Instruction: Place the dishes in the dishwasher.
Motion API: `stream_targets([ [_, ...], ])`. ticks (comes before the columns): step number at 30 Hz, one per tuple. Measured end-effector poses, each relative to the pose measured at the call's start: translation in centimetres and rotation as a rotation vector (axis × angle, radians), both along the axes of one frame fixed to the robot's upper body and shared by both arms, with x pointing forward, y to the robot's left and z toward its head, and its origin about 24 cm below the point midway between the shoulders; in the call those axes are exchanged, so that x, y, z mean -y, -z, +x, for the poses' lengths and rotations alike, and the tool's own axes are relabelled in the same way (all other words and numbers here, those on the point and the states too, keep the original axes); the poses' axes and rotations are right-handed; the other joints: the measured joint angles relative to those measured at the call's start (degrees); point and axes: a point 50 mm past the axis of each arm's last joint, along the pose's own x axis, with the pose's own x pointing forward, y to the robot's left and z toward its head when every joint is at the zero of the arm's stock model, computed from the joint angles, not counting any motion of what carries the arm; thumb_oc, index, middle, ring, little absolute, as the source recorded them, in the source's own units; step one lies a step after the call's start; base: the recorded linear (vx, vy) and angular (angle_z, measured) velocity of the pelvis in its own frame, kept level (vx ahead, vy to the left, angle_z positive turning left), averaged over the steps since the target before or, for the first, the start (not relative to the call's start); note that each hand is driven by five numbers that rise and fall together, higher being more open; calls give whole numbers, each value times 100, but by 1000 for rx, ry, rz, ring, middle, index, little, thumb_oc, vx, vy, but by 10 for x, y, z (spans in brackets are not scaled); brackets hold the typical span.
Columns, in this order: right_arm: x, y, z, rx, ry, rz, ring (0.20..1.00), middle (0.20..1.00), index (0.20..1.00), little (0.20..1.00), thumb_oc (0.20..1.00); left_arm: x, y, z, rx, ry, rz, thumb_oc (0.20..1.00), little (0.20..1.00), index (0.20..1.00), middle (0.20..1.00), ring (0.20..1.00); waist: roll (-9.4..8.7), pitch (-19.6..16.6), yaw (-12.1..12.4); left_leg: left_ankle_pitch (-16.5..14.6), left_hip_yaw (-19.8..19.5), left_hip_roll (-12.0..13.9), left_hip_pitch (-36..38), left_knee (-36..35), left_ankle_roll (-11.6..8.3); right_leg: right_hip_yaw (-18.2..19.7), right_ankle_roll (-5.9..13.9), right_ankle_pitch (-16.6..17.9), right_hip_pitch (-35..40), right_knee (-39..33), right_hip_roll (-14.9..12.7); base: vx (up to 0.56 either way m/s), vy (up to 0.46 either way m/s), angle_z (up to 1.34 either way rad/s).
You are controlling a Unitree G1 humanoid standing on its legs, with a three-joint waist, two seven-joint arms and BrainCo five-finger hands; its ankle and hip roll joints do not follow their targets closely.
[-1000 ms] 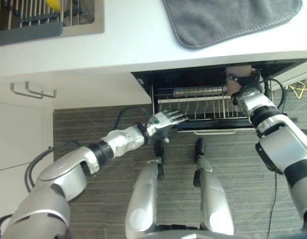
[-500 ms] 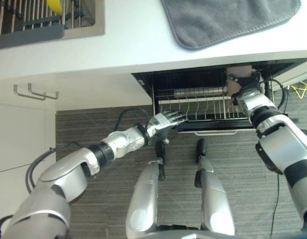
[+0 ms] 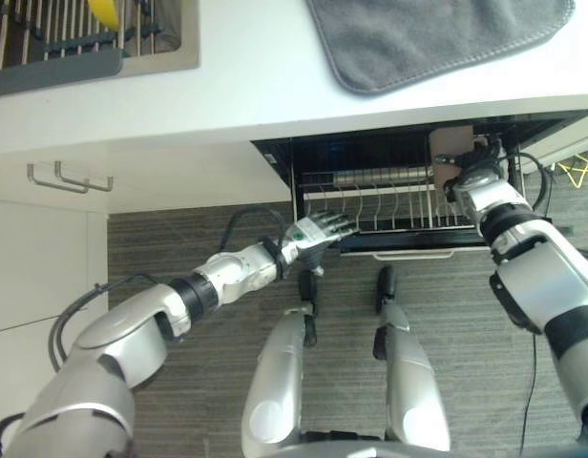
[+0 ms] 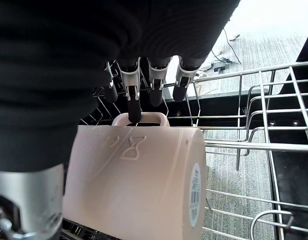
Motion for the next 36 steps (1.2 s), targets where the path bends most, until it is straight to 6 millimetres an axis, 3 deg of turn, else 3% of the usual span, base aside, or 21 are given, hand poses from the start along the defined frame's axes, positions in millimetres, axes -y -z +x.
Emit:
stream_targets([
  [3, 0, -1, 0, 24, 2, 16, 1000, 1000, 1000, 1000, 1000, -1, 0, -1, 0, -5, 0, 1000, 1000, 1000, 1000, 1000, 0, 0, 0, 0, 4, 0, 4, -1, 0, 11, 0, 0, -1, 2, 2, 0, 0, 0],
  [6, -6, -2, 2, 191, -9, 294, 1000, 1000, 1000, 1000, 1000, -5, 6, -2, -18, -31, 5, 1000, 1000, 1000, 1000, 1000, -1, 1, -13, -13, 36, 2, 123, -11, 0, 51, 17, 14, 71, 58, 16, 42, 39, -6],
  [10, -15, 32, -10, 300, -69, 491, 1000, 1000, 1000, 1000, 1000, -19, 16, -5, -52, -104, 44, 1000, 1000, 1000, 1000, 1000, -58, -11, -169, -46, 105, 10, 372, -75, -10, 96, 16, -21, 239, 95, 25, 19, 16, -7],
  [13, -30, 50, -26, 339, -148, 526, 1000, 1000, 1000, 1000, 1000, -30, 14, -8, -53, -157, 47, 1000, 1000, 1000, 1000, 1000, -94, -6, -421, -86, 143, 11, 325, -9, -17, 172, 13, -119, 168, 167, 25, 6, 20, -8],
  [18, -51, 56, -59, 430, -276, 559, 1000, 1000, 1000, 1000, 1000, -45, 15, -13, -70, -224, -36, 1000, 1000, 1000, 1000, 1000, -353, -10, -639, -147, 222, 35, 339, 25, -28, 270, 104, -152, 138, 177, 21, -7, -2, -9],
  [20, -57, 67, -76, 422, -314, 576, 1000, 1000, 1000, 1000, 1000, -53, 25, -17, -114, -285, -109, 1000, 1000, 1000, 1000, 1000, -494, 2, -691, -164, 287, 60, 557, -14, -6, 314, 67, -44, 371, 15, 34, -2, -30, -15],
  [22, -56, 85, -96, 399, -319, 570, 1000, 1000, 1000, 1000, 1000, -71, 40, -24, -153, -372, -156, 1000, 1000, 1000, 1000, 1000, -667, -1, -833, -170, 372, 55, 1055, -295, -27, 365, 71, -9, 838, -258, 32, 12, -59, -19],
  [25, -50, 107, -119, 361, -302, 565, 1000, 1000, 1000, 1000, 1000, -86, 50, -34, -185, -462, -237, 1000, 1000, 1000, 1000, 1000, -766, 6, -875, -139, 411, 80, 1578, -576, -92, 354, 48, 0, 1288, -437, 67, 47, -48, -10],
  [27, -44, 121, -133, 321, -291, 572, 1000, 1000, 1000, 1000, 1000, -94, 46, -40, -164, -501, -317, 1000, 1000, 1000, 1000, 1000, -786, -3, -872, -77, 407, 98, 2046, -904, -202, 312, 56, -13, 1668, -526, 115, 110, -20, 1],
  [29, -38, 122, -148, 309, -326, 556, 1000, 1000, 1000, 1000, 1000, -100, 21, -49, -90, -483, -430, 1000, 1000, 1000, 1000, 1000, -745, -50, -852, 0, 373, 120, 2557, -1274, -296, 205, 18, -88, 2103, -656, 173, 128, 2, 11],
  [31, -29, 109, -155, 359, -343, 527, 1000, 1000, 1000, 1000, 1000, -106, -5, -55, 0, -472, -549, 1000, 1000, 1000, 1000, 1000, -586, -311, -822, 106, 324, 121, 2900, -1620, -357, 128, -17, -141, 2352, -740, 217, 123, -8, 13],
  [32, -25, 107, -158, 369, -344, 520, 1000, 1000, 1000, 1000, 1000, -109, -9, -60, 19, -482, -591, 1000, 1000, 1000, 1000, 1000, -457, -607, -801, 163, 296, 125, 3065, -1814, -362, 74, -13, -173, 2485, -830, 238, 153, -10, 12],
  [34, -25, 103, -157, 367, -371, 495, 1000, 1000, 1000, 1000, 1000, -111, -9, -68, 21, -483, -638, 1000, 1000, 1000, 1000, 1000, -303, -863, -734, 249, 302, 124, 3429, -2112, -372, 40, -16, -216, 2746, -920, 266, 137, -2, 6],
  [36, -25, 111, -161, 314, -378, 498, 1000, 1000, 1000, 1000, 1000, -109, -5, -73, 19, -495, -711, 1000, 1000, 1000, 1000, 1000, -159, -1343, -667, 299, 276, 130, 3723, -2392, -380, -42, 10, -355, 2950, -921, 294, 142, 5, 10],
])
